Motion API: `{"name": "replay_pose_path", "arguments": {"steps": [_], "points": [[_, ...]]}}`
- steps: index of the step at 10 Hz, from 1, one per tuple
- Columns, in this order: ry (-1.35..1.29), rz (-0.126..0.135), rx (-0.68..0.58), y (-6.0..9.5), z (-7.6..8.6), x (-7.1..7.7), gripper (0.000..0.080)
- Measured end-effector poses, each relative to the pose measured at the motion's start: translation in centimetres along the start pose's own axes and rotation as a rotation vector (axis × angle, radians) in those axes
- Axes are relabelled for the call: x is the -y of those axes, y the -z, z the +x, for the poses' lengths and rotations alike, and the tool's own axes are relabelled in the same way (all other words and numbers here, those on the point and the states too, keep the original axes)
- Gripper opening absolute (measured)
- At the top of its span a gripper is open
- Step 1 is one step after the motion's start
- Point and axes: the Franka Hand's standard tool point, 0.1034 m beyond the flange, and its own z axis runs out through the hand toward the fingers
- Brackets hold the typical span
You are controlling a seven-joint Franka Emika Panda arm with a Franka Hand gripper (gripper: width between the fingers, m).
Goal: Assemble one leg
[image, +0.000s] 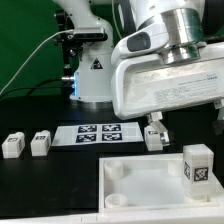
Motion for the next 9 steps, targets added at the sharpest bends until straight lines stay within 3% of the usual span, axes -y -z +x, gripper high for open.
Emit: {"name": "replay_pose_path", "arguments": {"steps": [1,2,4,5,9], "points": [[-0.002,0.003,0.029,-0.2,-0.2,-0.2,0.0649],[-0.014,0.032,0.172,-0.5,-0.8,-0.1,0.0649],[-0.025,0.061,0.323,-0.3,-0.8,-0.1,0.0649],[-0.034,0.079,0.417,-0.4,-1.8,-0.3,0.0649],[-0.037,0.082,0.424,-0.6,-1.6,-0.3,0.0649]]}}
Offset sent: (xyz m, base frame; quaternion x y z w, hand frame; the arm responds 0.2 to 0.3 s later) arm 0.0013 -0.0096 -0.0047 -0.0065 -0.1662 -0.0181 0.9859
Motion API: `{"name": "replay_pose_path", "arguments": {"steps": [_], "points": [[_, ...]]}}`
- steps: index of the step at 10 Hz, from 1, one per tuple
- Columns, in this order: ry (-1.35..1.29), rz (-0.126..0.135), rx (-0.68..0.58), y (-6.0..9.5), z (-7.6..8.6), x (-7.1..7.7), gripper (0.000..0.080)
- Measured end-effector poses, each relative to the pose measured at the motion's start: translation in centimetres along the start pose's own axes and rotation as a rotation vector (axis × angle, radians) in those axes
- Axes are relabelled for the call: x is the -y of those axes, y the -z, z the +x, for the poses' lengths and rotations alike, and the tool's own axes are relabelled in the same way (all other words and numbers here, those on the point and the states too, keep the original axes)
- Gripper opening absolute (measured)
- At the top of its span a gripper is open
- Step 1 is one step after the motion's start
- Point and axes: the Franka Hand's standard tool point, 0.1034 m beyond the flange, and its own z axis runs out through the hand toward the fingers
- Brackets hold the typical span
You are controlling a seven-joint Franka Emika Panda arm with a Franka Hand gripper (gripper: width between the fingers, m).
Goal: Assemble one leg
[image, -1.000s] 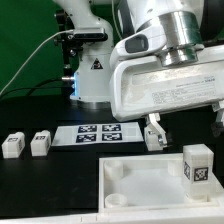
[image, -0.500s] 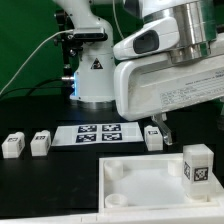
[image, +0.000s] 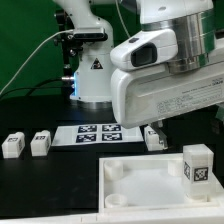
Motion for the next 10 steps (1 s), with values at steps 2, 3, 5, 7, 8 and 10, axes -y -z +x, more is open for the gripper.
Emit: {"name": "replay_pose_path", "arguments": {"steps": [2,3,5,7,8,10], "points": [[-0.019,-0.001,0.004,-0.3,0.1,-0.2,0.0649],[-0.121,-0.028,0.019,-0.8,1.6,-1.2,0.0649],[-0.187,-0.044,-0.001,-3.2,3.4,-2.5,0.0649],[-0.195,-0.043,0.007,-4.1,3.1,-2.5,0.0649],[-0.200,-0.043,0.009,-4.3,3.0,-2.4,0.0649],[-0.199,-0.039,0.002,-3.5,3.0,-1.9,0.0649]]}}
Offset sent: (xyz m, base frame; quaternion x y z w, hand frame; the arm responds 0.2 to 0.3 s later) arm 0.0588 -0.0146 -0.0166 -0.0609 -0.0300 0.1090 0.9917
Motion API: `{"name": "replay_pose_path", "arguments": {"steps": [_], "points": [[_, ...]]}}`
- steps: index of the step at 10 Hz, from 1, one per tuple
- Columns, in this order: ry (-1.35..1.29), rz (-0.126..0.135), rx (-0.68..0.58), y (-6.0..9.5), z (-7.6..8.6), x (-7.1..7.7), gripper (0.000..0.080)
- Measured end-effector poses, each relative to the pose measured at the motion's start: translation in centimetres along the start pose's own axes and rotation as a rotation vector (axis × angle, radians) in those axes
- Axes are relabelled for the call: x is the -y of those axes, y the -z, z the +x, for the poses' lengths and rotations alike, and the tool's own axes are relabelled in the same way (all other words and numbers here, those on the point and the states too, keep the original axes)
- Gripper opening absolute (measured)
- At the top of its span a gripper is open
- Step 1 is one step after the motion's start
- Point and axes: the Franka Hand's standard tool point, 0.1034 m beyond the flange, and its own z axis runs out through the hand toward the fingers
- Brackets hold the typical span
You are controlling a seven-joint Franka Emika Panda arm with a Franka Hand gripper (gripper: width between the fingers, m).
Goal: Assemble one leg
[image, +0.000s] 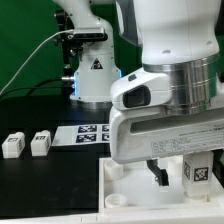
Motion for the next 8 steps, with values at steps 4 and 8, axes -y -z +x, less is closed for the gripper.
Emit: {"name": "replay_pose_path", "arguments": {"steps": [4,8], "points": [[0.003,0.000,-0.016,1.27,-0.07,0.12,0.0649],[0.003,0.000,-0.015,1.16,-0.12,0.11,0.0290]]}}
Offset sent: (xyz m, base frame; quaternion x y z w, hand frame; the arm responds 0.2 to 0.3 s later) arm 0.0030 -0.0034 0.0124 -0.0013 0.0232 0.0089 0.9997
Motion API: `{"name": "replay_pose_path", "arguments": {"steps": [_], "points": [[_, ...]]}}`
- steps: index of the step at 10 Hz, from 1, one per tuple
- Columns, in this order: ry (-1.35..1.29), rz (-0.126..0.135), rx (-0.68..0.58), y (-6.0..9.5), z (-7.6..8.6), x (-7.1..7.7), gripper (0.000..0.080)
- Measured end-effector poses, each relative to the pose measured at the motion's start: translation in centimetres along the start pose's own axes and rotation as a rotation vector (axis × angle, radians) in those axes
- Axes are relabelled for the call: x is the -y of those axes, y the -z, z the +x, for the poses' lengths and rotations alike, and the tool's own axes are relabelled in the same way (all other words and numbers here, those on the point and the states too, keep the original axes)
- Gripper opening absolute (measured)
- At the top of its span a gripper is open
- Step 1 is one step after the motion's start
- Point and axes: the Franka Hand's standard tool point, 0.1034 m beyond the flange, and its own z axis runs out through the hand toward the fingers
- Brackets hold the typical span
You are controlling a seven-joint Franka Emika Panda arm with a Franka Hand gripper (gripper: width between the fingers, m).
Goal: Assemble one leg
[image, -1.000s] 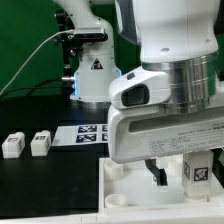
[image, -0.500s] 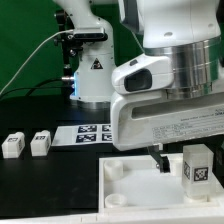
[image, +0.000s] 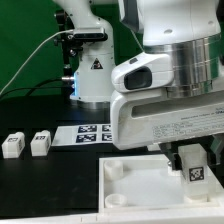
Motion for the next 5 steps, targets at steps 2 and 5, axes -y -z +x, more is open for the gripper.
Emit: {"name": "replay_pose_path", "arguments": {"steps": [2,5], "points": [[0.000,0.000,0.000,0.00,0.00,0.00,0.0291],[-0.094,0.006,0.000,-0.01,0.19,-0.10,0.0291]]}}
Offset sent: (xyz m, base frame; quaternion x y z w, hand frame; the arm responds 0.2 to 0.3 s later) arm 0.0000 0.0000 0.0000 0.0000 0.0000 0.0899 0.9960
